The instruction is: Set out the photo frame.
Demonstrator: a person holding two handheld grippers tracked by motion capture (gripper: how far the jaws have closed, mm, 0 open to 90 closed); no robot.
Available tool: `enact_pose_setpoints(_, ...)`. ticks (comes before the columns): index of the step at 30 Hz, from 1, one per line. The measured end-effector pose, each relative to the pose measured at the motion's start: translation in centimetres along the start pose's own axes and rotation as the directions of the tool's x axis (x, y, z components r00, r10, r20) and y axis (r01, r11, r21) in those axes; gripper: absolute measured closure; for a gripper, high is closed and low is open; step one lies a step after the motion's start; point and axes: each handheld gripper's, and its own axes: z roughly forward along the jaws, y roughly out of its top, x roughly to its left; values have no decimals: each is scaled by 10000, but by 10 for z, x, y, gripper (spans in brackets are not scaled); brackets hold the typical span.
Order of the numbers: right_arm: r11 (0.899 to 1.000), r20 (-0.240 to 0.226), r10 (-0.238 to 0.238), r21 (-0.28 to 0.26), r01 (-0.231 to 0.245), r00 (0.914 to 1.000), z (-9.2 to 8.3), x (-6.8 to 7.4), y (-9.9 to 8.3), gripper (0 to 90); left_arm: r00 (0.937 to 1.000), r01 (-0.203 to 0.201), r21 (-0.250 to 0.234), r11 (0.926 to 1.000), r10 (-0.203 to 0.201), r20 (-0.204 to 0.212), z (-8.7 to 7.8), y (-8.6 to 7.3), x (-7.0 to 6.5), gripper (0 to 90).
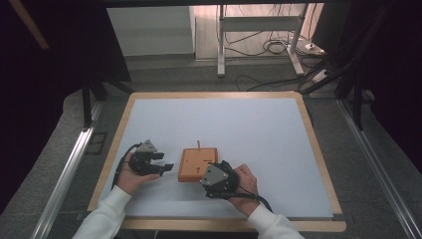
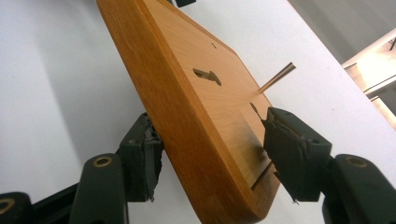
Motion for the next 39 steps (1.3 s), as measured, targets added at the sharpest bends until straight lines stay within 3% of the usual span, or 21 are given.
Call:
enact_pose_setpoints(6,10000,-9,-13,88,14,10000,0,-2,3,399,9999,-141,7,9999,141,58,0,-3,-3,352)
enact_pose_setpoints(12,9999,-129,-1,136,3,9999,-3,-13,9,429,9997,-93,-32,10000,93,216,1,-3,-3,350)
enact_pose_setpoints(39,9993,-283,25,369,-15,9996,-3,-43,29,508,9997,-124,104,9999,122,225,3,-4,-2,347)
